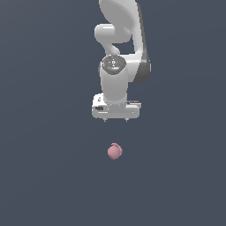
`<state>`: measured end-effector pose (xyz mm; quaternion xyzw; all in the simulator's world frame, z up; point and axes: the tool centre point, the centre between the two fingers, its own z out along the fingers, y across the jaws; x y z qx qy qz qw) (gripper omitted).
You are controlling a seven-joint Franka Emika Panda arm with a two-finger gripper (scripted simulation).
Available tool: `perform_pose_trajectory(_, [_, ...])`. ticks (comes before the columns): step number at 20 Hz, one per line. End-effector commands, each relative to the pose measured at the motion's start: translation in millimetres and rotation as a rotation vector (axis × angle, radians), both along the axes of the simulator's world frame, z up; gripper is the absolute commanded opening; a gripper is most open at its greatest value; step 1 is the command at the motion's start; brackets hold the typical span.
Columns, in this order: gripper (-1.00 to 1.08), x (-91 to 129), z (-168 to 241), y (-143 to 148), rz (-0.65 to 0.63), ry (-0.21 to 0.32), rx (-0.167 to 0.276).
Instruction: Pick up the object and move it to a goal position.
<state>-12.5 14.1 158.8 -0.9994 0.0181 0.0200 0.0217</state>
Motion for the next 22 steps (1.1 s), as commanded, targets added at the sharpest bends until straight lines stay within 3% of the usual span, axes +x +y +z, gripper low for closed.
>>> perform_pose_trajectory(1, [1.00, 0.0, 0.0, 0.0, 0.000, 0.000, 0.000])
perform_pose_trajectory(22, [1.00, -0.2, -8.2, 1.9, -0.025, 0.013, -0.012])
